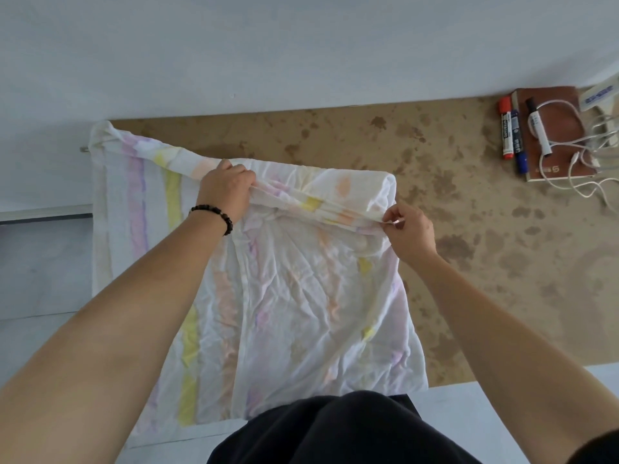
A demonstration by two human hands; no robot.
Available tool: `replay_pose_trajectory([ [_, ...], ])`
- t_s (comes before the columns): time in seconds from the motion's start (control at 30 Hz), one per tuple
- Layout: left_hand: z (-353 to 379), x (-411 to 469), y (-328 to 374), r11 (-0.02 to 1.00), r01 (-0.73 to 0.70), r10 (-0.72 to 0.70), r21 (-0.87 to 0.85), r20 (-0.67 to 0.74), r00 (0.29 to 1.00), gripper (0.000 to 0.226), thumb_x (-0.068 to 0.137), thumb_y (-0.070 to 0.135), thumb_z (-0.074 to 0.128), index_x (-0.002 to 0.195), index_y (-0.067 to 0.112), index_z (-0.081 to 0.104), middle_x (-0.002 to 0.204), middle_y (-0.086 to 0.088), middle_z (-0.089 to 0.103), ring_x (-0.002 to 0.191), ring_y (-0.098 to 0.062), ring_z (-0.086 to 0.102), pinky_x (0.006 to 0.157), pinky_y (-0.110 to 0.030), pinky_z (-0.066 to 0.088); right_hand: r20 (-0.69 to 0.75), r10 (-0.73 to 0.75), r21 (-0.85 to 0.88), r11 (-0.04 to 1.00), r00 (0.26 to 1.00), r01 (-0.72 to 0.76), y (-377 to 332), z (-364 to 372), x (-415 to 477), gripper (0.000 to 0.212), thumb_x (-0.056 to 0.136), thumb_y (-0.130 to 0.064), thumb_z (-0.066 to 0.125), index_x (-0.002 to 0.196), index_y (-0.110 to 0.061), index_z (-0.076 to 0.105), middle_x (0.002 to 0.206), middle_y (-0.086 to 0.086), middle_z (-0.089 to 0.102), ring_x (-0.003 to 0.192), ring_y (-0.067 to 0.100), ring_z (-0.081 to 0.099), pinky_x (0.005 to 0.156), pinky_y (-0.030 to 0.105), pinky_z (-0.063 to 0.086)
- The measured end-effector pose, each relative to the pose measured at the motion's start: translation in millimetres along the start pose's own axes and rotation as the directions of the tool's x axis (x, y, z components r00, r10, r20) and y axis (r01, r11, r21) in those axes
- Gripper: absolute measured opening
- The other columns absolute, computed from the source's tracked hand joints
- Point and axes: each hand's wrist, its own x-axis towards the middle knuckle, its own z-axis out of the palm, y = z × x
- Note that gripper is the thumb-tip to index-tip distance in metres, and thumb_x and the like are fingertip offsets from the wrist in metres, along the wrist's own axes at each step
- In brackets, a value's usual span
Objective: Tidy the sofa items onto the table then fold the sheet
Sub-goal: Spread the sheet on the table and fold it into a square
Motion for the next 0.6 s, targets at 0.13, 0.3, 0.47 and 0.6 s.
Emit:
replay_pose_trajectory([
  [0.13,4,10,-8,0.996,0.075,-0.084,0.044,0.236,0.968,0.026,0.093,0.006,0.044,0.109,0.011,0.065,0.102,-0.011,0.061,0.101,-0.031,0.052,0.081,-0.044,0.048,-0.02,0.071,0.073,0.995,0.997,-0.069,-3,-6,11,0.034,0.083,-0.004,0.06,0.065,-0.033,0.062,0.085,0.002,0.065,0.055,0.012,0.06,0.059,0.023,0.051],
  [0.3,7,12,-10,0.999,0.015,-0.011,-0.049,0.084,0.996,0.027,0.085,-0.006,0.052,0.107,0.005,0.064,0.117,-0.012,0.057,0.101,-0.034,0.053,0.074,-0.046,0.049,0.049,-0.3,-0.204,0.931,0.953,0.304,1,-17,12,0.015,0.09,-0.012,0.066,0.099,-0.016,0.077,0.089,-0.001,0.058,0.072,0.02,0.058,0.068,0.03,0.049],
  [0.47,8,17,-11,0.999,0.016,-0.022,0.029,0.21,0.977,0.036,0.085,-0.006,0.05,0.116,0.008,0.063,0.129,-0.005,0.053,0.11,-0.03,0.051,0.082,-0.045,0.051,0.077,-0.472,-0.279,0.835,0.878,0.473,2,-24,6,0.015,0.086,-0.011,0.07,0.099,-0.009,0.077,0.089,0.003,0.066,0.063,0.025,0.062,0.057,0.035,0.054],
  [0.6,5,17,-10,0.999,0.048,-0.051,0.023,0.196,0.979,0.033,0.086,-0.007,0.048,0.114,0.007,0.062,0.126,-0.006,0.053,0.106,-0.029,0.052,0.081,-0.046,0.051,0.17,-0.473,-0.327,0.8,0.864,0.503,-1,-25,5,0.019,0.085,-0.007,0.067,0.099,-0.011,0.078,0.096,0.003,0.07,0.071,0.029,0.066,0.059,0.036,0.054],
])
